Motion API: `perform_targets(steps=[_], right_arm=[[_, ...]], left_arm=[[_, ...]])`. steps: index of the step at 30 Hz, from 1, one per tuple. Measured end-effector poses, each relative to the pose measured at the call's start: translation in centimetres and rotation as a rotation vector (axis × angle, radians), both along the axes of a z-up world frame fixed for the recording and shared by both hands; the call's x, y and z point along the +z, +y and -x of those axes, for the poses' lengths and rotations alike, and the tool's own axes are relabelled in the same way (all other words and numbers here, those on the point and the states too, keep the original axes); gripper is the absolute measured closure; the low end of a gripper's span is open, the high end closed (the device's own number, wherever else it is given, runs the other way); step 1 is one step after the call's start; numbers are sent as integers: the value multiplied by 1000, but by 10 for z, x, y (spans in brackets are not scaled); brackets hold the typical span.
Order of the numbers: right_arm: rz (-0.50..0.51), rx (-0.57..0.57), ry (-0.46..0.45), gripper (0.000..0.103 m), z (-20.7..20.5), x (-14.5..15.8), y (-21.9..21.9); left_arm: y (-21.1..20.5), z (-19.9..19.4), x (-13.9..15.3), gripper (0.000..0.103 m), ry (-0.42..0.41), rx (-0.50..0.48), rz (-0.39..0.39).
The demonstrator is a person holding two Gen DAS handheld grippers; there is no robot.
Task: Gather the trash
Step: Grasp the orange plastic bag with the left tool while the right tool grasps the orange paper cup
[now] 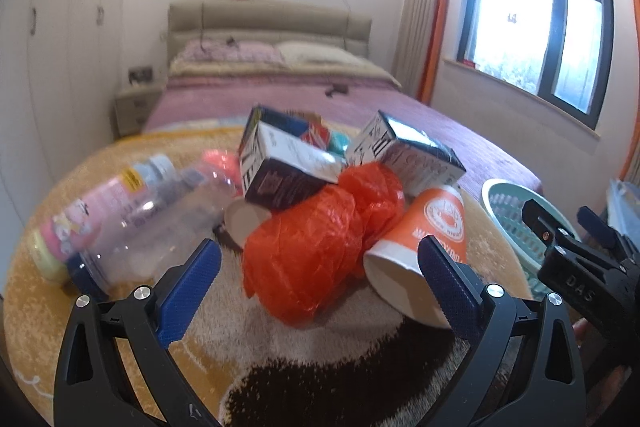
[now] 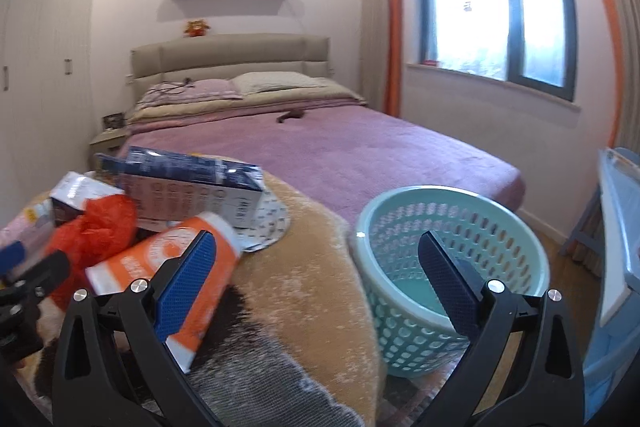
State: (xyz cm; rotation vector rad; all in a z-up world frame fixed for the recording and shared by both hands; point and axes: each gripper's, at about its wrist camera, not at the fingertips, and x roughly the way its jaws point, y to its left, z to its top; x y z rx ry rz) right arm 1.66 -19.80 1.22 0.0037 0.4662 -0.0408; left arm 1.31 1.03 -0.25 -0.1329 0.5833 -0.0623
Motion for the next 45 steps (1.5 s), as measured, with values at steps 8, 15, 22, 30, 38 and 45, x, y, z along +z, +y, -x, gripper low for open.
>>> perform_targets(steps=[8, 15, 22, 30, 38, 45], right_arm=[[-98, 157, 134, 26, -11, 0, 8], [-154, 229, 207, 31, -16, -3, 11], [-246, 289, 307, 31, -34, -8, 13], [-337, 313, 413, 31, -55, -25, 20], [-460, 329, 504, 28, -70, -48, 26], [-461, 346, 506, 40, -69, -47, 39]], left_arm=[[16, -23, 1, 17, 142, -79, 108], [23, -44, -10, 30, 193, -91, 159], [26, -55, -23, 54, 239, -118, 196], [41, -12, -18, 62, 179, -82, 221], [66, 20, -12, 62, 130, -16, 255], [66, 23, -10, 62, 122, -12, 247]])
